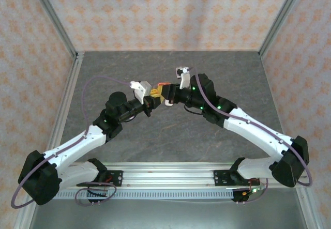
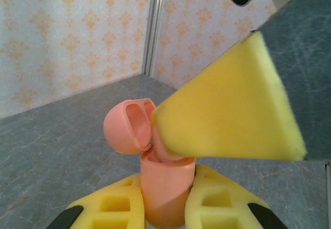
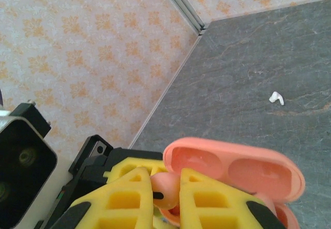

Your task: Insert the wireless bluetooth earbuds into the charging case

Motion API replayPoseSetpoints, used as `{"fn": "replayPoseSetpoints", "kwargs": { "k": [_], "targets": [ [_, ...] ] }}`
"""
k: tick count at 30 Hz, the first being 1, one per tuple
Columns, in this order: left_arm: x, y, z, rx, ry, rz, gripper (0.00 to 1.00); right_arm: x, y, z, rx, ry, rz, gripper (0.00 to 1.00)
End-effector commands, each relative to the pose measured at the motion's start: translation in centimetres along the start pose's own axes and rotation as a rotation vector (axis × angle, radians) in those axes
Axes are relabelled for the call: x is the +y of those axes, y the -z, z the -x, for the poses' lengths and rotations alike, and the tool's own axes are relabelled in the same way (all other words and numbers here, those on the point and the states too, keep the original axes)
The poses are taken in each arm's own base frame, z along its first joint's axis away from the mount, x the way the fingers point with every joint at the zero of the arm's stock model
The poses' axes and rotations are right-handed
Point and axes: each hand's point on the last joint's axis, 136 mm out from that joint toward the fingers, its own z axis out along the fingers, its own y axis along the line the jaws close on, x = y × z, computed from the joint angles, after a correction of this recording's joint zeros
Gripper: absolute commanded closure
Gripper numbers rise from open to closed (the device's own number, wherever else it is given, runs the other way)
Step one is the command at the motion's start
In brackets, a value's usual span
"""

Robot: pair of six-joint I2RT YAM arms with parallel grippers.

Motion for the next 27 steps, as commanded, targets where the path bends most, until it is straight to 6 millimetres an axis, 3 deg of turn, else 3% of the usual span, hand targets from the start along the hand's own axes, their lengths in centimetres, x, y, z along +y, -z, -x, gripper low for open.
{"fn": "replayPoseSetpoints", "kwargs": {
  "k": [1, 8, 17, 27],
  "targets": [
    [-0.5, 0.0, 3.7, -0.099, -0.034, -0.006, 1.00, -0.5, 0.4, -0.9, 0.019, 0.013, -0.021, 0.86],
    [-0.5, 0.1, 3.8, -0.098, -0.041, -0.004, 1.00, -1.1, 0.5, -1.2, 0.029, 0.023, -0.050, 0.74],
    [-0.4, 0.6, 3.2, -0.082, -0.044, 0.006, 1.00, -1.2, 0.3, -1.1, 0.039, 0.017, -0.064, 0.68],
    [-0.5, 0.7, 2.9, -0.068, -0.050, 0.004, 1.00, -0.5, 1.6, 1.1, 0.014, 0.011, -0.122, 0.58]
  ]
}}
